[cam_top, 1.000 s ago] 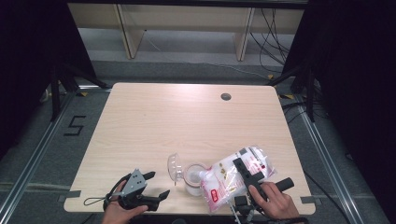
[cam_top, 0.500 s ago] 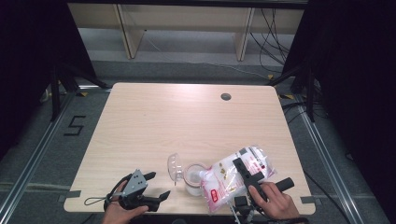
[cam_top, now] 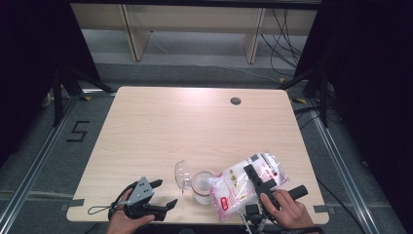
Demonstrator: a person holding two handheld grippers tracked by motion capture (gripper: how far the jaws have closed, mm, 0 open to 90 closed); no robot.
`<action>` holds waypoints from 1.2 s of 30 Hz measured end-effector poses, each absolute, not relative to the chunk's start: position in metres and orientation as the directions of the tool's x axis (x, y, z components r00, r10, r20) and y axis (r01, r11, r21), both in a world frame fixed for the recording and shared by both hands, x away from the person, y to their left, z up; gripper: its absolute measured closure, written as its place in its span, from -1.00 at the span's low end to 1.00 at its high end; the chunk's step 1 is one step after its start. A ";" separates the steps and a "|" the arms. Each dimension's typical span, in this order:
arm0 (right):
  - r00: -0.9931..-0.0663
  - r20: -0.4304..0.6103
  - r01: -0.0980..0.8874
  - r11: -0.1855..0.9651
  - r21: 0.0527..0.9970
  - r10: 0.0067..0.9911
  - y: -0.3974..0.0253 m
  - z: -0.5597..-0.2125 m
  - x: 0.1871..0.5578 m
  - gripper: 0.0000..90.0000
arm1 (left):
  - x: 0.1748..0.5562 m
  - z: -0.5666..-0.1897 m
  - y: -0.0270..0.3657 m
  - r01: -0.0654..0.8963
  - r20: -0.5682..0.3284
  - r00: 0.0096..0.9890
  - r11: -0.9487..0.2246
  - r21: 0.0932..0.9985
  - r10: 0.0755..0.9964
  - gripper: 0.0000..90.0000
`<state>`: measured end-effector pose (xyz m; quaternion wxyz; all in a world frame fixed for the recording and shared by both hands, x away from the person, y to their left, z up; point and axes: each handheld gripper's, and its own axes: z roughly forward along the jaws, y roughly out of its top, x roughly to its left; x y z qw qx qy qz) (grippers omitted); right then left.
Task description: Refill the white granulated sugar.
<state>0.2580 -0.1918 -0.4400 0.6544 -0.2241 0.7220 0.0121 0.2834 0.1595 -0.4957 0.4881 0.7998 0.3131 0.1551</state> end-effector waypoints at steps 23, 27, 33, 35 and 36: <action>-0.044 -0.951 -0.346 0.898 -0.272 -0.305 -0.193 -0.438 0.258 0.30 | 0.282 -0.496 0.159 0.365 -0.076 0.748 -0.313 0.877 0.660 -0.62; -0.048 -0.952 -0.342 0.901 -0.268 -0.301 -0.194 -0.438 0.258 0.30 | 0.282 -0.496 0.159 0.364 -0.069 0.750 -0.323 0.874 0.658 -0.62; -0.055 -0.955 -0.332 0.907 -0.258 -0.292 -0.196 -0.437 0.259 0.31 | 0.282 -0.496 0.160 0.363 -0.069 0.750 -0.322 0.874 0.658 -0.62; -0.067 -0.954 -0.320 0.912 -0.255 -0.291 -0.197 -0.437 0.259 0.31 | 0.282 -0.496 0.160 0.363 -0.068 0.750 -0.323 0.874 0.658 -0.62; -0.070 -0.959 -0.316 0.918 -0.239 -0.273 -0.198 -0.438 0.259 0.31 | 0.282 -0.496 0.160 0.363 -0.069 0.750 -0.323 0.874 0.658 -0.62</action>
